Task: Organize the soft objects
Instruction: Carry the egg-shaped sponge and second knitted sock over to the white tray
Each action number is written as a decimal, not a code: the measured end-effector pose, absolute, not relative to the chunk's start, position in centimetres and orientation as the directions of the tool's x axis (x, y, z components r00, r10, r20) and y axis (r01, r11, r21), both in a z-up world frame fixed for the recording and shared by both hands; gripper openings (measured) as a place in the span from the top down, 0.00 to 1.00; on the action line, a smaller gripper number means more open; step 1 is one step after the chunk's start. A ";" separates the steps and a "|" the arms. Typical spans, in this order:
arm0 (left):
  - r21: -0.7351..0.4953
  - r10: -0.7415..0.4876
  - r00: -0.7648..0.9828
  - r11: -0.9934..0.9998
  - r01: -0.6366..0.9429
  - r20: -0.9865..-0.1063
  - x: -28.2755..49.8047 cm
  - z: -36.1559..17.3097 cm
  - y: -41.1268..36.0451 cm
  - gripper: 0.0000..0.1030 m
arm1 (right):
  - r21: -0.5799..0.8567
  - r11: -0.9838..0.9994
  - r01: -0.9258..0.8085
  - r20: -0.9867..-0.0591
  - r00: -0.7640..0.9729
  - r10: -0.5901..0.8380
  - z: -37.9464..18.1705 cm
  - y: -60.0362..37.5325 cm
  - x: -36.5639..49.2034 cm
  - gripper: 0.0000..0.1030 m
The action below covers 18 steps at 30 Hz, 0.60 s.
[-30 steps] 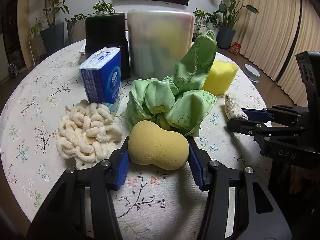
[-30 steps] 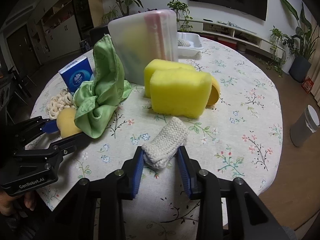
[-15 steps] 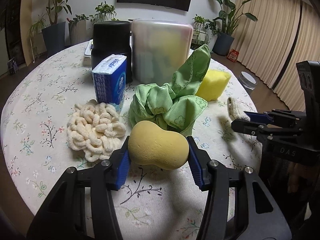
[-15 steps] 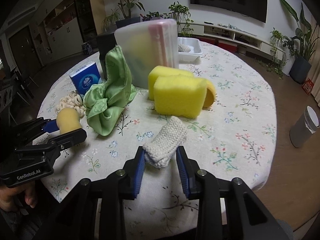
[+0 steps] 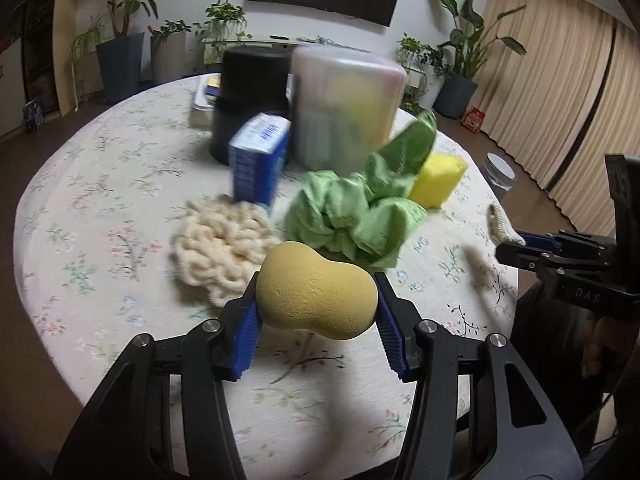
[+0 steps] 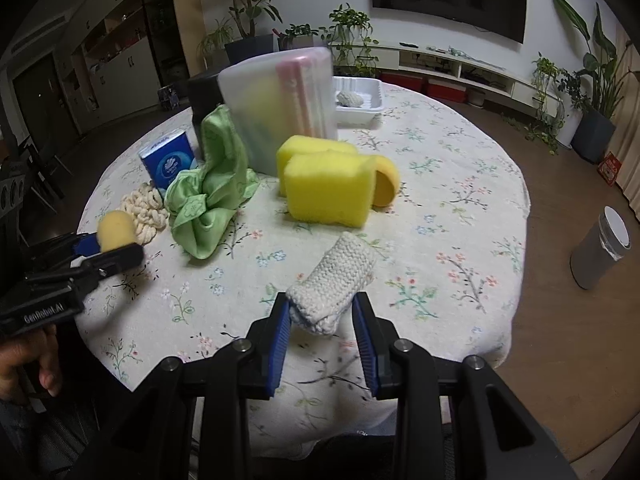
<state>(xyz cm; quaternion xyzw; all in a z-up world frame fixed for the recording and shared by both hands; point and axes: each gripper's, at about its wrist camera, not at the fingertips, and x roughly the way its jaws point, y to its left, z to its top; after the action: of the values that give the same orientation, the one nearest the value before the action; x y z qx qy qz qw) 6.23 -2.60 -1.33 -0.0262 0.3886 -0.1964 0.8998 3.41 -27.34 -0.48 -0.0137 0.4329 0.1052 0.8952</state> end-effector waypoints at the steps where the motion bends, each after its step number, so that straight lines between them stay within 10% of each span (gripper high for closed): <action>1: -0.197 -0.367 0.626 0.925 0.326 -0.687 6.3 -1.0 -2.1 0.52 | 0.068 0.978 -0.197 -0.777 0.604 0.176 -0.4 -27.6 3.4 0.67; 18: -0.186 -0.303 0.701 0.953 0.241 -0.646 9.8 3.5 4.2 0.52 | 0.015 0.995 -0.098 -0.741 0.667 0.077 3.2 -33.7 6.9 0.67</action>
<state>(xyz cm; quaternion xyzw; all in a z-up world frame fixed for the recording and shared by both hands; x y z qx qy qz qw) 9.80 4.22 3.49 -0.0438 0.3576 -0.1477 0.9211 6.85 -33.68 3.21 -0.0128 0.4053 0.0478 0.9129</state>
